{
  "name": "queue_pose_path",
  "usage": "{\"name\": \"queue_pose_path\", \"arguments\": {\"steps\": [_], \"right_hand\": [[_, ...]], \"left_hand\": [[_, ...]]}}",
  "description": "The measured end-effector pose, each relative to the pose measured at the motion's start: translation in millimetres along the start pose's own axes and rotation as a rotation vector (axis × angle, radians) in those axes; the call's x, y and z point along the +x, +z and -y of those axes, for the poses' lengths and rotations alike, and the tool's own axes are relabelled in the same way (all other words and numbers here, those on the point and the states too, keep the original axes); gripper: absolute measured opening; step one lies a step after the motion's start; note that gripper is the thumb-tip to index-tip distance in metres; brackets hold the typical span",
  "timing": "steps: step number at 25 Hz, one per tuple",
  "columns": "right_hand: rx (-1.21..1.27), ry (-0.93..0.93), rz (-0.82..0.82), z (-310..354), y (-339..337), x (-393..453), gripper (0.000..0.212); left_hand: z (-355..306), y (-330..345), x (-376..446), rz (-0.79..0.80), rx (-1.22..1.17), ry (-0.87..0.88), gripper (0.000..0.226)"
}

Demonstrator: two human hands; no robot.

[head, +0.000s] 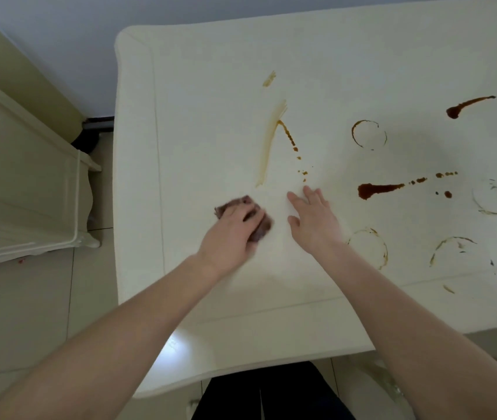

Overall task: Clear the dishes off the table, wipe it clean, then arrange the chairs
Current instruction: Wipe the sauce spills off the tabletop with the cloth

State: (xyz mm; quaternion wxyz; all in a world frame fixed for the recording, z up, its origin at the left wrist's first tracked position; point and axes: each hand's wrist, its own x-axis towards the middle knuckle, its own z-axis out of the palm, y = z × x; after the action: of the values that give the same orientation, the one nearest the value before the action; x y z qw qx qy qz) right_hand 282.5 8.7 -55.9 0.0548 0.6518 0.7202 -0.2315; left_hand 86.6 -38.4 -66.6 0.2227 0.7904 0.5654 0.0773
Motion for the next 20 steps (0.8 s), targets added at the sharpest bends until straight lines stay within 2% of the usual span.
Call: {"name": "queue_pose_path", "arguments": {"steps": [4,8,9,12,14,16,18,20], "right_hand": [[0.06,-0.062,0.065,-13,-7,-4,0.057],[0.038,-0.126,0.098,-33,-12,-7,0.057],[0.038,-0.141,0.1,-35,-10,-8,0.057],[0.041,-0.18,0.082,-37,-8,-8,0.057],[0.034,-0.201,0.098,-40,-9,-9,0.058],[0.027,-0.225,0.124,-45,-12,-8,0.058],[0.007,-0.267,0.144,-53,-16,-4,0.059],[-0.008,-0.3,0.166,-58,-17,-2,0.059]], "left_hand": [[14,0,-22,0.008,0.093,0.011,0.052],[29,-5,-4,-0.099,0.076,-0.375,0.053],[16,3,-11,-0.111,0.048,-0.364,0.051],[-50,35,-57,-0.047,-0.069,-0.062,0.051],[-85,53,-86,0.0,-0.144,0.02,0.046],[-93,55,-91,0.056,-0.129,0.021,0.047],[-75,50,-69,-0.03,-0.039,-0.035,0.052],[-47,34,-32,-0.156,0.001,-0.282,0.053]]}}
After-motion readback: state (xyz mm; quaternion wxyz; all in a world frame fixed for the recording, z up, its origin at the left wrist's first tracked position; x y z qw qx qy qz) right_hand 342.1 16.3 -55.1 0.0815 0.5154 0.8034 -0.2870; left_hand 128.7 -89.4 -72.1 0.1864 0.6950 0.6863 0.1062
